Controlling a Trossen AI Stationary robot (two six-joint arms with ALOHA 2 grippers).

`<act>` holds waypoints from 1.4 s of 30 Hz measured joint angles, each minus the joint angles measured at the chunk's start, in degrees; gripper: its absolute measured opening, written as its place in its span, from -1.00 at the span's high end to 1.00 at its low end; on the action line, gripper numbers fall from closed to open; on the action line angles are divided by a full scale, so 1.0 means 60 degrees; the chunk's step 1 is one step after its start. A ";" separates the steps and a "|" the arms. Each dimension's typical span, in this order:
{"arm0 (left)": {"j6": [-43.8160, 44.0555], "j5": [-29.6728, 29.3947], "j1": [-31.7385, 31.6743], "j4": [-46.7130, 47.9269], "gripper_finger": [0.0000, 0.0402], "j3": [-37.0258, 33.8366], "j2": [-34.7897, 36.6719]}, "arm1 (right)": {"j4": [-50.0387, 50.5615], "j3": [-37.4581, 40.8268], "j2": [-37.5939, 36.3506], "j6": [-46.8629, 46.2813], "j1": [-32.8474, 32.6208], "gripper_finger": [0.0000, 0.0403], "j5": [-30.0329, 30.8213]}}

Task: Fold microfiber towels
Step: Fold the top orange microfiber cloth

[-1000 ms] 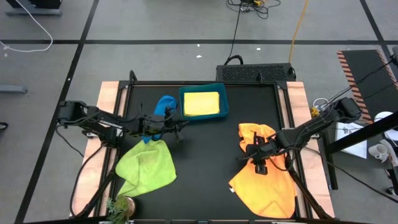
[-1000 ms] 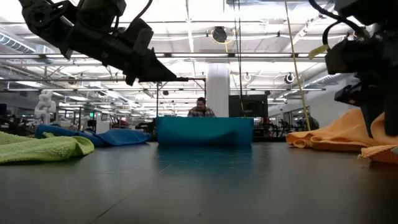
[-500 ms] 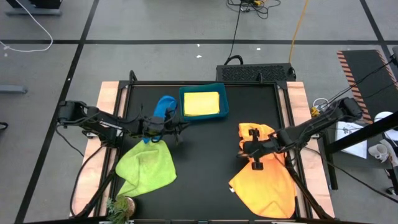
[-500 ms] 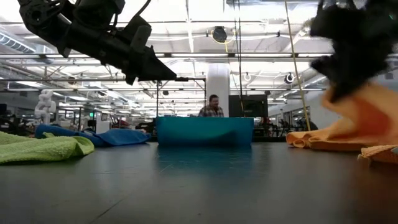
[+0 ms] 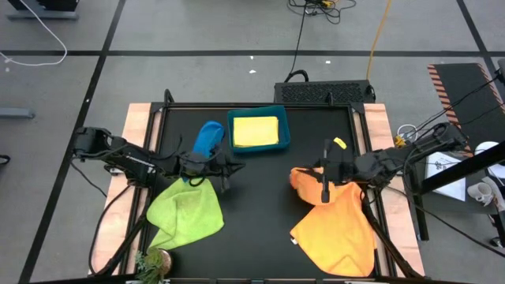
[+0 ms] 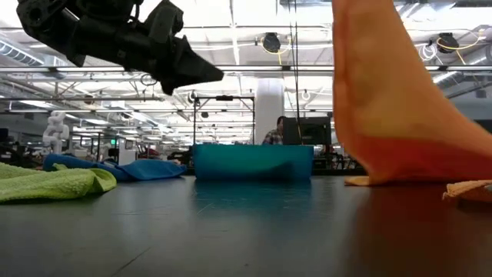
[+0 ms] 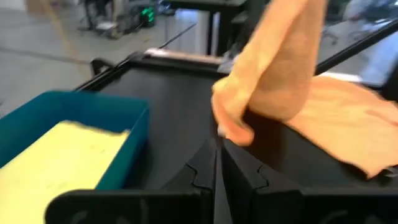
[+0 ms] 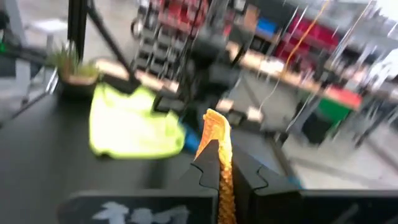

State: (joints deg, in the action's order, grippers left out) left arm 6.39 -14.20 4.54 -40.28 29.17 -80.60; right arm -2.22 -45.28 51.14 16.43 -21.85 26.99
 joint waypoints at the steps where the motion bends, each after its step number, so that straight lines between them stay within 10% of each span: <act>1: -0.0123 0.0110 0.0045 -0.0210 0.87 0.0007 -0.0107 | -0.0288 0.0000 -0.0007 0.0247 0.0000 0.99 -0.0002; 22: -0.0072 0.1140 0.0167 -0.1510 -0.12 0.3319 -0.5551 | -0.3635 0.0004 0.0017 0.2460 0.0018 0.99 -0.0001; 31: -0.0080 0.2683 0.0270 -0.1422 -0.21 0.4455 -0.6761 | -0.3592 0.0004 0.0012 0.2454 0.0018 0.99 0.0035; 42: -0.0074 0.2251 0.0458 -0.1001 -0.21 0.4611 -0.6889 | -0.3597 0.0004 0.0014 0.2461 0.0018 0.99 0.0053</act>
State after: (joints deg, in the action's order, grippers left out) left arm 5.94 -0.69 7.28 -46.29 56.84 -121.93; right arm -23.80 -45.25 51.22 31.20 -21.74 27.31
